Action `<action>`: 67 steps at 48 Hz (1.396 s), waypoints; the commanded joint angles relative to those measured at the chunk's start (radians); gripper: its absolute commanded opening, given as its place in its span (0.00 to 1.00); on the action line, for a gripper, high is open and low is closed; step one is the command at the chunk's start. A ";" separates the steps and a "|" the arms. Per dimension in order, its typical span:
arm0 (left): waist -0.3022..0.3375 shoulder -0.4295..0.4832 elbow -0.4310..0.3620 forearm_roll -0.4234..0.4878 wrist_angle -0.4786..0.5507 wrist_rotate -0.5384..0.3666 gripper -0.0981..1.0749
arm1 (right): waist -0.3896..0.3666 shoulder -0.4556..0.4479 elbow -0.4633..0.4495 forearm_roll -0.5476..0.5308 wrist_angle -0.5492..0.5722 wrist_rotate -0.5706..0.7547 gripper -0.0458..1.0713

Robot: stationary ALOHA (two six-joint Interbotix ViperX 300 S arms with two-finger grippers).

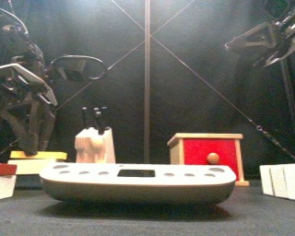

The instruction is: Put egg sushi on drawer

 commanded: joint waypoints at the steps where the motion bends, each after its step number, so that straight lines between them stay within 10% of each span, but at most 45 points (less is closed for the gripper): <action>1: -0.002 -0.011 -0.043 -0.002 -0.002 0.000 0.50 | 0.000 0.005 -0.008 -0.003 -0.006 0.000 0.05; 36: 0.031 0.155 -0.572 0.051 0.301 -0.058 0.50 | -0.037 0.002 0.021 0.003 0.025 0.003 0.05; 67: 0.259 0.472 -1.012 0.078 0.311 -0.075 0.50 | -0.040 0.003 0.025 0.008 0.083 0.005 0.05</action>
